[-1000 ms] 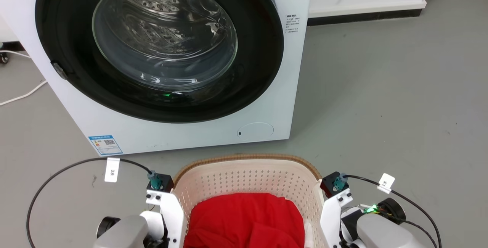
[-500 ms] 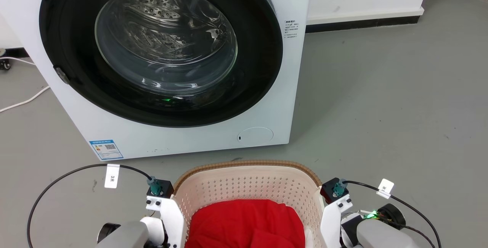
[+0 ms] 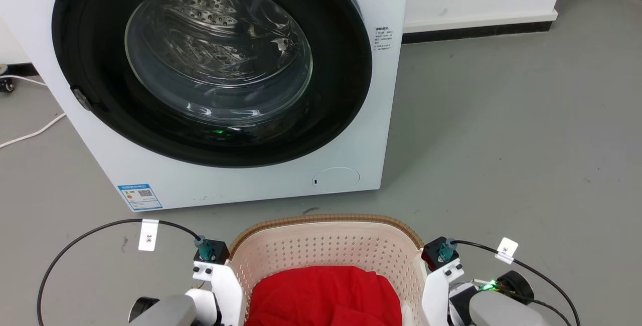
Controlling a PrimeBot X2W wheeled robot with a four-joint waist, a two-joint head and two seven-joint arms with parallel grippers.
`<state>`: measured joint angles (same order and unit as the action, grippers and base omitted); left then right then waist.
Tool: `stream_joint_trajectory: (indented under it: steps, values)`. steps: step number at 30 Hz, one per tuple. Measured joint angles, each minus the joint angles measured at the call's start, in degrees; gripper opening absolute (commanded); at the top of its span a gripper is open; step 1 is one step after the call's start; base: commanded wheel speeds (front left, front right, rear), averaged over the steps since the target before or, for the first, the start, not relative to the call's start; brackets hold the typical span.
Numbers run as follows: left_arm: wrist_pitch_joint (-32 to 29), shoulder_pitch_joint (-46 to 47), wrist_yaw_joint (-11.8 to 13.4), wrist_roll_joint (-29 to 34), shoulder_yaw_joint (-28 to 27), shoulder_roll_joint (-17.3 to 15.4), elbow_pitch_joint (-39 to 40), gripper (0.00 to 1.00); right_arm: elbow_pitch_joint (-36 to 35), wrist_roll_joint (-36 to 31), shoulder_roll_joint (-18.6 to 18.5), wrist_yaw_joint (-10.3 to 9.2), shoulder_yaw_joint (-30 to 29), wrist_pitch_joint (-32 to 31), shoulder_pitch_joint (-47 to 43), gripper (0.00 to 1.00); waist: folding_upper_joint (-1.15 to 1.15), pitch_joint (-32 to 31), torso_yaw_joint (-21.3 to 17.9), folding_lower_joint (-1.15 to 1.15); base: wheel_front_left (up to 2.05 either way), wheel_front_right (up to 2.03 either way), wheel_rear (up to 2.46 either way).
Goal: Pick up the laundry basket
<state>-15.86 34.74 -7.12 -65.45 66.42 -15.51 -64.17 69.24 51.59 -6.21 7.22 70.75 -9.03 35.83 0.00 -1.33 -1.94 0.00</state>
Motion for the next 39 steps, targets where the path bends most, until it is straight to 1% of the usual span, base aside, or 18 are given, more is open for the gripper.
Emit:
stream_joint_trajectory:
  steps: [20, 39]
  values:
    - [0.7, 0.6, 0.0, -3.0, 3.2, -0.3, -0.3, 0.00, 0.0, 1.5, 0.1, 0.00, 1.7, 0.3, 0.3, 0.00, 0.00, 0.1, 0.2, 0.00, 0.00, 0.00, 0.00]
    - [1.2, 0.8, 0.0, -4.9, 5.0, -0.4, -0.4, 0.00, 0.0, 2.1, 0.0, 0.00, 2.2, -0.1, 0.3, 0.00, 0.00, 0.3, 0.2, 0.00, 0.00, 0.00, 0.00]
